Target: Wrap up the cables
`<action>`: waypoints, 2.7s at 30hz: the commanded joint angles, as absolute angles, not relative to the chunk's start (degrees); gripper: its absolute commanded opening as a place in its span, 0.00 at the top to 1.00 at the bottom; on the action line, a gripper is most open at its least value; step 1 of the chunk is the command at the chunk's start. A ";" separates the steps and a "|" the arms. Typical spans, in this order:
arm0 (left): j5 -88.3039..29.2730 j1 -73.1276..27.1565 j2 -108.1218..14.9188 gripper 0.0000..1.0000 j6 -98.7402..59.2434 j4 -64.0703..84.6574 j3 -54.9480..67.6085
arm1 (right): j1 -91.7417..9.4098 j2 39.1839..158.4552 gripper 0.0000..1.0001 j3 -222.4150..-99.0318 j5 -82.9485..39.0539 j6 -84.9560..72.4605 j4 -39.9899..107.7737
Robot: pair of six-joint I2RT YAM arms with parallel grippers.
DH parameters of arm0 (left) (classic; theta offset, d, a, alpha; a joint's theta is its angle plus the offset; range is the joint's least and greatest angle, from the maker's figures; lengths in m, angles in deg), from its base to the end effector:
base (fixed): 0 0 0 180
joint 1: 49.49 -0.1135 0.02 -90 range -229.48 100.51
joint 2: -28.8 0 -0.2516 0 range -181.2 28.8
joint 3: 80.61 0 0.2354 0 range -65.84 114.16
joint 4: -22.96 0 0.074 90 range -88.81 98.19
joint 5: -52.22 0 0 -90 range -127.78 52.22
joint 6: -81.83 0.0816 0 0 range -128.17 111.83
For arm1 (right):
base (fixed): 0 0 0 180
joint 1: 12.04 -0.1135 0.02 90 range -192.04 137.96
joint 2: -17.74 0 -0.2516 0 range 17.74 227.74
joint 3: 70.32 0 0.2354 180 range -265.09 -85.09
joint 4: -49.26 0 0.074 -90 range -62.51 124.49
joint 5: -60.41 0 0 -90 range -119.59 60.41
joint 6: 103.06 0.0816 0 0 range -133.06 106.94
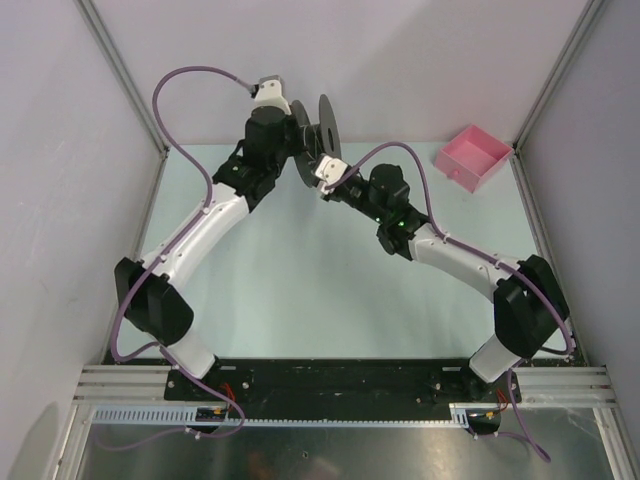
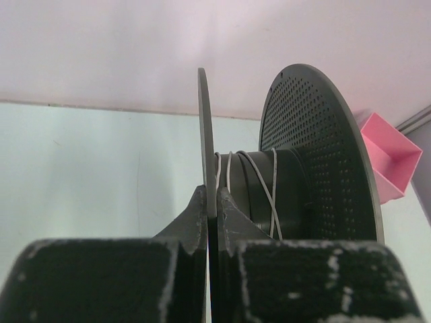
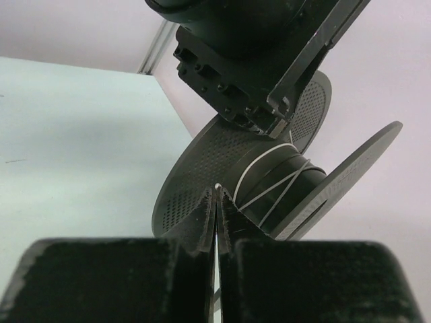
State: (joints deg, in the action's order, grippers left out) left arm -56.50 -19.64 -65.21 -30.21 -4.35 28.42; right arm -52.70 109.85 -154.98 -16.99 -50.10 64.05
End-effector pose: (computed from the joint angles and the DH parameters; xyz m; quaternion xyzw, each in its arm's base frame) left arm 0.3710 -0.1827 0.3933 -0.0495 0.7735 -0.1569 0.6120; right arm 0.3033 0.2839 0.3540 -0.4759 0.4595 0.0960 0.7437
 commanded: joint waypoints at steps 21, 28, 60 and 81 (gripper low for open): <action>-57.67 -16.77 -64.15 1.00 -14.36 -2.51 26.64 | -45.87 102.55 1.00 -158.21 -21.27 -55.10 64.32; -49.30 -18.00 -61.97 1.00 -8.71 4.69 22.47 | -43.97 101.41 1.00 -158.16 -19.99 -55.56 61.02; -22.16 -37.76 -59.78 1.00 -76.83 5.74 36.61 | -25.21 101.74 0.18 -158.22 5.27 -1.05 62.36; -9.21 -38.85 -57.72 1.00 -82.15 16.26 35.73 | -32.50 103.74 0.29 -158.24 8.08 -14.69 72.59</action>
